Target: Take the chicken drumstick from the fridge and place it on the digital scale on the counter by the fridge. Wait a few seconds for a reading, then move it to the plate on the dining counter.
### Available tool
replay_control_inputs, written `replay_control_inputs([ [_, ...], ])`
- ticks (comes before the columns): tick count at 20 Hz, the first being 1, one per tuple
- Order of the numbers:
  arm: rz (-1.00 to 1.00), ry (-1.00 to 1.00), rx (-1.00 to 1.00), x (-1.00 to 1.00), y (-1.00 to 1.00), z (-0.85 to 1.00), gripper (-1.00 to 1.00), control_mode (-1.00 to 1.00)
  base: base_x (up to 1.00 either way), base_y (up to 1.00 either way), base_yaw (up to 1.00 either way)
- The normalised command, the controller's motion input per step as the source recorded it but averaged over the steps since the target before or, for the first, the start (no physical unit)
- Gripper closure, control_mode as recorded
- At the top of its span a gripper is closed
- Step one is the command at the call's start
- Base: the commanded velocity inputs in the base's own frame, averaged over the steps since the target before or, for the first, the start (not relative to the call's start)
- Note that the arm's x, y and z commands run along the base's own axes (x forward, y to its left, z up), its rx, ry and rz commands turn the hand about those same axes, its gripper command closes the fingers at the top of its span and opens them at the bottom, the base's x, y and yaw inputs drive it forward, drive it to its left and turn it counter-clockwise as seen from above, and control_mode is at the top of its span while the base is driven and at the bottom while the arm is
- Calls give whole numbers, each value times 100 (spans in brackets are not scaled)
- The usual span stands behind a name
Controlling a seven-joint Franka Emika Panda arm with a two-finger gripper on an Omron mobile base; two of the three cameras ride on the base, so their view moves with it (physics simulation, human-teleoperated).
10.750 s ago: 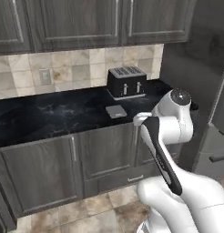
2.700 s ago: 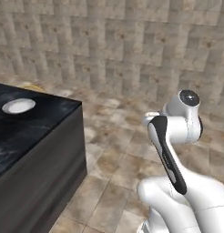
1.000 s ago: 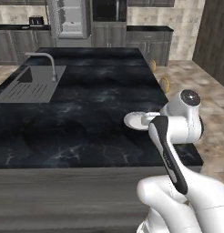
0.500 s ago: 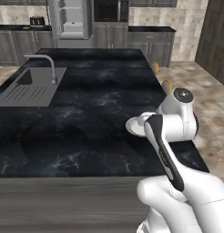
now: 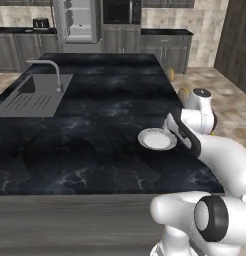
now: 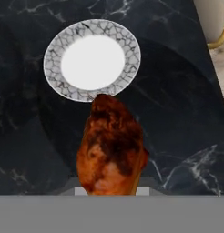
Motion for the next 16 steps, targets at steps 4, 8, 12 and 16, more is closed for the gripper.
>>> replay_control_inputs([
  [4,0,20,6,100,-29,-22,100,-100,0,0,0],
  [8,0,14,2,91,0,-33,100,-100,0,0,0],
  [12,1,15,0,86,0,-49,100,-100,0,0,0],
  [16,0,15,0,78,0,-68,100,-100,0,0,0],
])
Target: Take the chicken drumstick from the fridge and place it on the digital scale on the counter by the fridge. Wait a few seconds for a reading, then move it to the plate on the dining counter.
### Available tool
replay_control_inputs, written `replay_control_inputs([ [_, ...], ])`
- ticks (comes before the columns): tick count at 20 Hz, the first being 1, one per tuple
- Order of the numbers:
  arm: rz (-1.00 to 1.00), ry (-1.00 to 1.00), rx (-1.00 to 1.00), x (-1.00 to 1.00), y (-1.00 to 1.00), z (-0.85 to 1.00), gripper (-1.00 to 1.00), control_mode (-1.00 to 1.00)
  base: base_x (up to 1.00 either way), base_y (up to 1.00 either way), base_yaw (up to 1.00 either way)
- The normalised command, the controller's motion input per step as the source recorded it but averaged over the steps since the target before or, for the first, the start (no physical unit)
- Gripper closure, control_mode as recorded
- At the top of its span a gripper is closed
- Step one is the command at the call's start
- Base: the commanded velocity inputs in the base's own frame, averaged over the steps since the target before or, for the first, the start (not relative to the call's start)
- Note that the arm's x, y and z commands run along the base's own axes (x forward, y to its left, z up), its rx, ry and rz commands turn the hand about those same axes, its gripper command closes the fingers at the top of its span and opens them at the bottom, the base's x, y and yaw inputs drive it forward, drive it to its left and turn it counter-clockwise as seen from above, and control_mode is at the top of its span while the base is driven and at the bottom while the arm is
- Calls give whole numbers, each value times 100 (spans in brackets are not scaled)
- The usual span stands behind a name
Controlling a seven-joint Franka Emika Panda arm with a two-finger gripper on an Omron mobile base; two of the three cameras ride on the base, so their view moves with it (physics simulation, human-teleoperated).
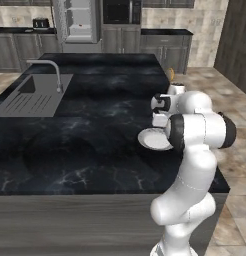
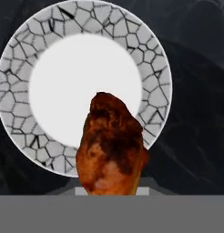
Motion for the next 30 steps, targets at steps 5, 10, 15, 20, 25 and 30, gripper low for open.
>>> replay_control_inputs([
  [5,2,9,0,44,0,-74,100,-100,0,0,0],
  [10,2,7,0,31,0,-62,100,-100,0,0,0],
  [15,3,3,0,3,0,-51,100,-100,0,0,0],
  [20,4,0,0,-3,4,-12,-100,-100,0,0,0],
  [25,6,-5,0,-1,2,1,-100,-100,0,0,0],
  [30,8,-12,0,-1,9,33,-100,-100,0,0,0],
])
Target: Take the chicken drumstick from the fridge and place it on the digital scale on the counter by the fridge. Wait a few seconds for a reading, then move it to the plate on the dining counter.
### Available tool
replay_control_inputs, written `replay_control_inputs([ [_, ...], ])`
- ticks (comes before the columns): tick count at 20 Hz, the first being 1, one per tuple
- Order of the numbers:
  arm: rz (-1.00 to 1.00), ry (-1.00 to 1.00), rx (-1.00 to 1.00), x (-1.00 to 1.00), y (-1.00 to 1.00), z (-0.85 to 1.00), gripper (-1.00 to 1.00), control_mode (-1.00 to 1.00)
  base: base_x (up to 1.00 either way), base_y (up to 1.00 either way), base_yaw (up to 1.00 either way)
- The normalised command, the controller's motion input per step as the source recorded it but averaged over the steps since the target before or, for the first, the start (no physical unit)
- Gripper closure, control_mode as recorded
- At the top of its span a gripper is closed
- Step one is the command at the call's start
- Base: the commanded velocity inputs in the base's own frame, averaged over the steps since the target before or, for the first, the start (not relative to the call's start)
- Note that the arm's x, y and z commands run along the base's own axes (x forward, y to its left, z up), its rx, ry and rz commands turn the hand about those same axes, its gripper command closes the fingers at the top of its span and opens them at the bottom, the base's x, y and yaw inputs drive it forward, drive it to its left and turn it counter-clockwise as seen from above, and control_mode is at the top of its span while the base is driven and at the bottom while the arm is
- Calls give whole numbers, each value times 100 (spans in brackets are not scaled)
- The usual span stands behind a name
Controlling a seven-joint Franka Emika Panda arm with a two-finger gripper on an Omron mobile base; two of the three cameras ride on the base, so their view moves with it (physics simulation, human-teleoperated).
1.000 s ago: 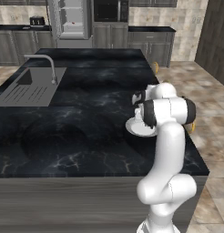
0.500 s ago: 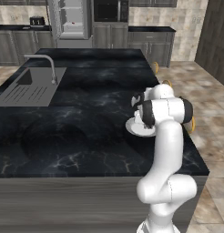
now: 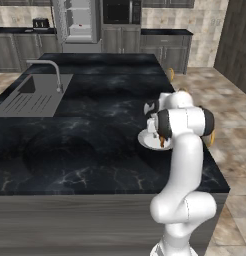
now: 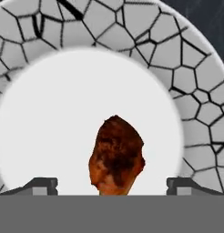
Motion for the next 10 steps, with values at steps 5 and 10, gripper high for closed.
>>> replay_control_inputs([
  [5,10,-26,0,-35,10,90,-100,-100,0,0,0],
  [10,9,-37,0,-87,0,100,-100,-100,0,0,0],
])
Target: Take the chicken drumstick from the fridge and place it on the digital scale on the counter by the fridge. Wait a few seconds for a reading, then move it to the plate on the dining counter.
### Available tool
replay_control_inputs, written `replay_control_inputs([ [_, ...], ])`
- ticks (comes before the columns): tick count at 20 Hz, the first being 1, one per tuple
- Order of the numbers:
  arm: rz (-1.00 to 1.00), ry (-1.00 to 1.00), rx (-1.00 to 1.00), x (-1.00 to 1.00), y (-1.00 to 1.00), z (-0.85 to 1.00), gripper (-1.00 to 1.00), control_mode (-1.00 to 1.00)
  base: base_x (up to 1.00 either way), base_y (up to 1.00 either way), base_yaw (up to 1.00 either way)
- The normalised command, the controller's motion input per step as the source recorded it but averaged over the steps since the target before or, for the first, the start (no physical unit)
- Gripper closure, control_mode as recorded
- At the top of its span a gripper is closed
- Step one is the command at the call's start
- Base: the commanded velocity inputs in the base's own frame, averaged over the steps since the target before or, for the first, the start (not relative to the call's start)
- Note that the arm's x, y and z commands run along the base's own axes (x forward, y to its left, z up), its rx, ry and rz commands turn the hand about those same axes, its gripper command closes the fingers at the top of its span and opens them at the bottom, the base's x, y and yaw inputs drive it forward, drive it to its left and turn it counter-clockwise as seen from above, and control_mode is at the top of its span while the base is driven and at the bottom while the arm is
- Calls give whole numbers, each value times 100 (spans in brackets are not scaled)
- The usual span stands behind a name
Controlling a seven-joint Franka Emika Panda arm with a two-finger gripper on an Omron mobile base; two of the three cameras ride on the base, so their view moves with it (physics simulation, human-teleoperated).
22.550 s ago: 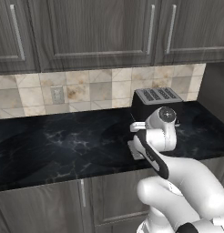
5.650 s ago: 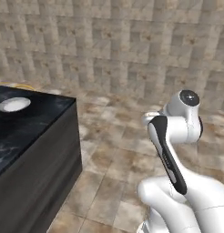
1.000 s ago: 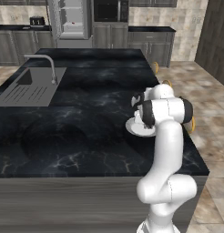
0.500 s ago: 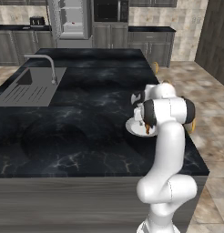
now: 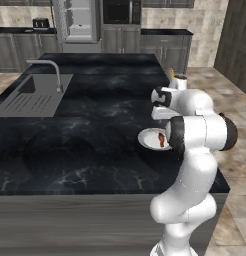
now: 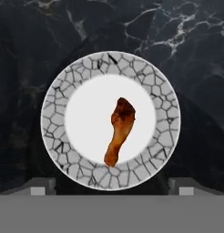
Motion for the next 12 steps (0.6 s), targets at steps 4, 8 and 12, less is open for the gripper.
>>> replay_control_inputs([
  [4,8,-28,-1,-100,2,90,-100,-100,0,0,0],
  [8,8,-15,-4,-100,29,52,-100,-100,0,0,0],
  [12,10,-3,-7,-100,55,32,-100,-100,0,0,0],
])
